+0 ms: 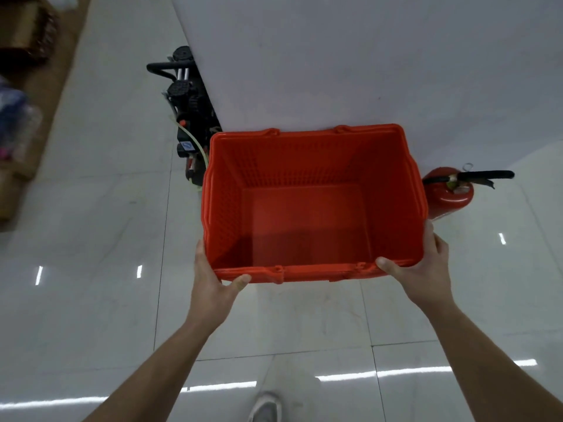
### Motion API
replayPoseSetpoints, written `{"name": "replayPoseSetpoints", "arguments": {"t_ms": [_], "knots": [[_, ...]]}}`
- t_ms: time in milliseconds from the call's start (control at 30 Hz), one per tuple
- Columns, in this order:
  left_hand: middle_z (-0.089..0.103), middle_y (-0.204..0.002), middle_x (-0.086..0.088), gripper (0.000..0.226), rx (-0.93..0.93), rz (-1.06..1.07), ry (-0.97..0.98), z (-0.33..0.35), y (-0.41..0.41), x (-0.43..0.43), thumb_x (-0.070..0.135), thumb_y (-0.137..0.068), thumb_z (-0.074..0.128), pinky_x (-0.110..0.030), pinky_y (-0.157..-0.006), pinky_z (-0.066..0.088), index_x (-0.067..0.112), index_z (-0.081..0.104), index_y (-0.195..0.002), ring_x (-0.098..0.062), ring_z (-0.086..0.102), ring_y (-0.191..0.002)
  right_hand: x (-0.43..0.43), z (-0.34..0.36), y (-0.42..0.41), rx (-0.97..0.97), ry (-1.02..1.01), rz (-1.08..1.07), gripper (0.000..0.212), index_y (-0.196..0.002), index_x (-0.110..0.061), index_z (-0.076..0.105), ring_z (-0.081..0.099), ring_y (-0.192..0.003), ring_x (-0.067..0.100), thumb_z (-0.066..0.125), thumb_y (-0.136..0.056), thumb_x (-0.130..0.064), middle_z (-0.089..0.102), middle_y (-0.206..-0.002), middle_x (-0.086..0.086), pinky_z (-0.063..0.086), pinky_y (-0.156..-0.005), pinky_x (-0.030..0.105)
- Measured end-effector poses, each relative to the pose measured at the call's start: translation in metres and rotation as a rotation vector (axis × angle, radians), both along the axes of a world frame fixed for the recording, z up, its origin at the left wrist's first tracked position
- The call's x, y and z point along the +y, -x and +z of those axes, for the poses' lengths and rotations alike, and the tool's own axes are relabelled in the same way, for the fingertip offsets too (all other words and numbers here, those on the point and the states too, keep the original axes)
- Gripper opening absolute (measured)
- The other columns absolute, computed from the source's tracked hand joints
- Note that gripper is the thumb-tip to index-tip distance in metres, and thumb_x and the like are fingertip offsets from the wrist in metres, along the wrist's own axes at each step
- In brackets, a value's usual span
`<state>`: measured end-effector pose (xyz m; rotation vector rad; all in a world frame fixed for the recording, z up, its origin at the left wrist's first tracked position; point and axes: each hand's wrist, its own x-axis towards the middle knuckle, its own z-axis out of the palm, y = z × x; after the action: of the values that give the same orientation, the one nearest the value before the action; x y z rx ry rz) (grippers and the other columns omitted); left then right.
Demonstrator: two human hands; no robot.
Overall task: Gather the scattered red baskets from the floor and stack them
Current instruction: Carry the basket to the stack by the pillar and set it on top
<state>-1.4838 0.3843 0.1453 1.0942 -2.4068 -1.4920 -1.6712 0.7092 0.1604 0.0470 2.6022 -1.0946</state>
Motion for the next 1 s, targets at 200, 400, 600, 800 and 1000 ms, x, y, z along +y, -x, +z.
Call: {"name": "replayPoseSetpoints", "arguments": {"t_ms": [200,400,600,800,1000], "knots": [[0.043,-0.132,0.013,0.1,0.016,0.043,0.013,0.019,0.006,0.014,0.032,-0.074,0.084,-0.033,-0.094,0.049,0.041,0.016,-0.148,-0.013,0.052,-0.117,0.007,0.002,0.0,0.01,-0.007,0.046,0.131,-0.154,-0.047,-0.002,0.039,-0.137,0.037,0.087,-0.059,-0.06,0.026,-0.153,0.008,0.042,-0.105,0.055],[0.044,-0.127,0.018,0.101,0.041,0.101,0.028,0.015,0.009,0.027,0.034,-0.071,0.086,-0.033,-0.095,0.049,0.046,0.018,-0.145,-0.011,0.053,-0.115,0.016,0.0,-0.01,0.009,-0.008,-0.054,0.123,-0.152,-0.045,0.009,0.046,-0.129,0.037,0.089,-0.059,-0.055,0.033,-0.145,0.01,0.044,-0.101,0.054],[0.044,-0.131,0.012,0.103,0.039,0.099,0.05,0.008,0.016,0.038,0.041,-0.068,0.083,-0.024,-0.086,0.047,0.033,0.02,-0.15,-0.011,0.053,-0.112,0.025,0.004,-0.003,0.02,-0.014,-0.074,0.12,-0.152,-0.044,0.015,0.05,-0.123,0.033,0.089,-0.058,-0.054,0.038,-0.139,0.009,0.047,-0.099,0.052],[0.045,-0.134,0.007,0.104,0.024,0.098,0.047,0.008,0.025,0.032,0.037,-0.071,0.084,-0.03,-0.087,0.05,0.032,0.017,-0.15,-0.016,0.053,-0.112,0.018,0.003,0.008,-0.004,-0.034,-0.037,0.118,-0.154,-0.042,0.009,0.046,-0.129,0.035,0.084,-0.065,-0.057,0.037,-0.144,0.009,0.046,-0.102,0.056],[0.048,-0.138,-0.002,0.109,-0.123,0.074,0.054,0.017,0.021,0.03,0.054,-0.068,0.082,-0.052,-0.094,0.051,0.036,0.011,-0.15,-0.027,0.056,-0.115,0.018,0.022,0.009,-0.128,-0.184,0.033,0.129,-0.155,-0.038,-0.003,0.039,-0.134,0.04,0.076,-0.06,-0.074,0.033,-0.148,0.014,0.043,-0.103,0.062]]}}
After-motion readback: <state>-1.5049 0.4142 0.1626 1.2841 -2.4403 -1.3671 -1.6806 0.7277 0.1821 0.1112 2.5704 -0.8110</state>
